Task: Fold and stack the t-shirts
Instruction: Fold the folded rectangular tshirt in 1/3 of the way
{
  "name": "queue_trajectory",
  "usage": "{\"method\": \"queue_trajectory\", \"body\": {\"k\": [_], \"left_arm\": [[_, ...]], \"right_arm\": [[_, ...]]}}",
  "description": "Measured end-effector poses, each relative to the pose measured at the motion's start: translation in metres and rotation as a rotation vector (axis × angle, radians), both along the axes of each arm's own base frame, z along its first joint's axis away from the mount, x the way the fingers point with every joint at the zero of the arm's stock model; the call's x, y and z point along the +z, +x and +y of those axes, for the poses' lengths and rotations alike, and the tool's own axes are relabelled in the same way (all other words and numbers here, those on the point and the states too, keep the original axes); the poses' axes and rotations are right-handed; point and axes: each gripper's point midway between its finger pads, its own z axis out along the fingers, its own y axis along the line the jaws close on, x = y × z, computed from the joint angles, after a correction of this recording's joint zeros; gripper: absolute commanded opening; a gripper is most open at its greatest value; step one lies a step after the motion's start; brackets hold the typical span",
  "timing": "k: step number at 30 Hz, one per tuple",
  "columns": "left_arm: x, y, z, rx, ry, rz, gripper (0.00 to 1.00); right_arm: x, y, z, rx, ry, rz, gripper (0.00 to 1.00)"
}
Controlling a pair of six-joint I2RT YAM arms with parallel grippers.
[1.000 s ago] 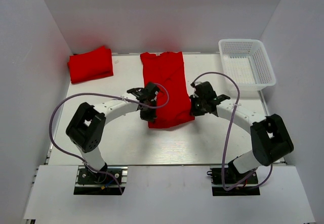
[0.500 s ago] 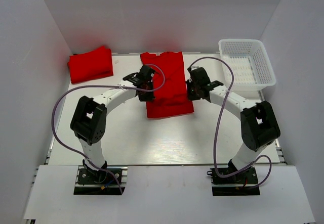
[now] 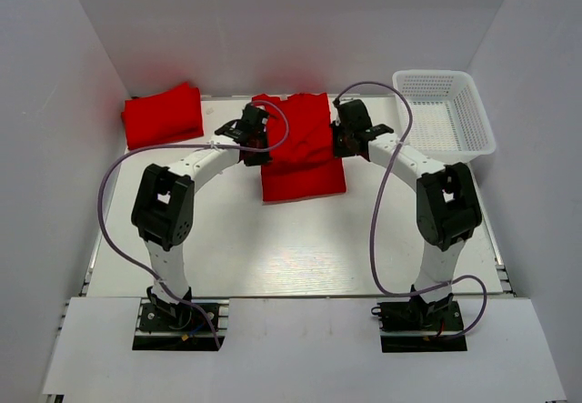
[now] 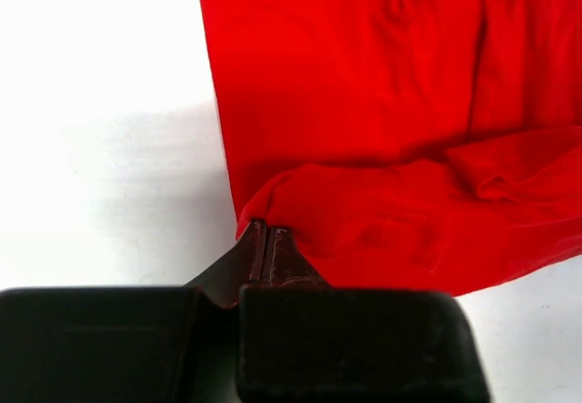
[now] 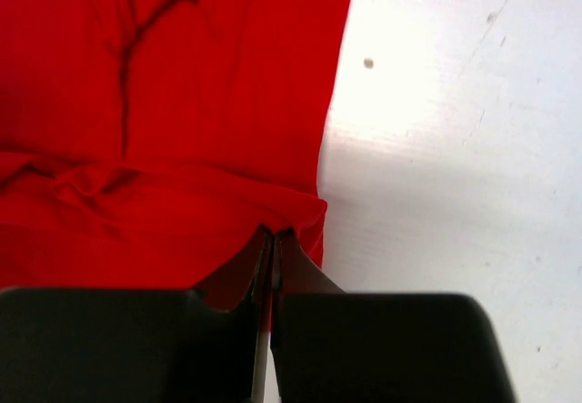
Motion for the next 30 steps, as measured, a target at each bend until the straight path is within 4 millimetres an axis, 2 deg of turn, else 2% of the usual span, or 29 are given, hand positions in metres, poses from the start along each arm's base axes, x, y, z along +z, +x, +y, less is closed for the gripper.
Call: {"method": "queue_trajectory", "body": {"k": [6, 12, 17, 26, 28, 29, 30], "left_arm": [[0.008, 0.024, 0.003, 0.005, -0.011, -0.050, 0.00], [0.007, 0.046, 0.008, 0.007, -0.018, -0.072, 0.00], [0.000, 0.059, 0.011, 0.008, -0.019, -0.070, 0.00], [-0.021, 0.071, 0.014, -0.004, -0.017, -0.039, 0.00], [-0.023, 0.071, 0.015, -0.007, -0.015, -0.035, 0.09], [-0.023, 0.072, 0.016, -0.009, -0.013, -0.037, 0.18], [-0.022, 0.073, 0.016, -0.012, -0.012, -0.041, 0.58]], "right_arm": [[0.005, 0.021, 0.002, 0.001, 0.008, -0.022, 0.00], [0.005, 0.042, 0.009, 0.033, 0.034, -0.029, 0.00], [0.000, 0.055, 0.014, 0.052, 0.065, -0.019, 0.00], [-0.018, 0.073, 0.015, 0.064, 0.097, 0.013, 0.02], [-0.021, 0.076, 0.015, 0.063, 0.099, 0.018, 0.09], [-0.022, 0.077, 0.015, 0.062, 0.102, 0.019, 0.20], [-0.023, 0.079, 0.015, 0.058, 0.106, 0.022, 0.39]]}}
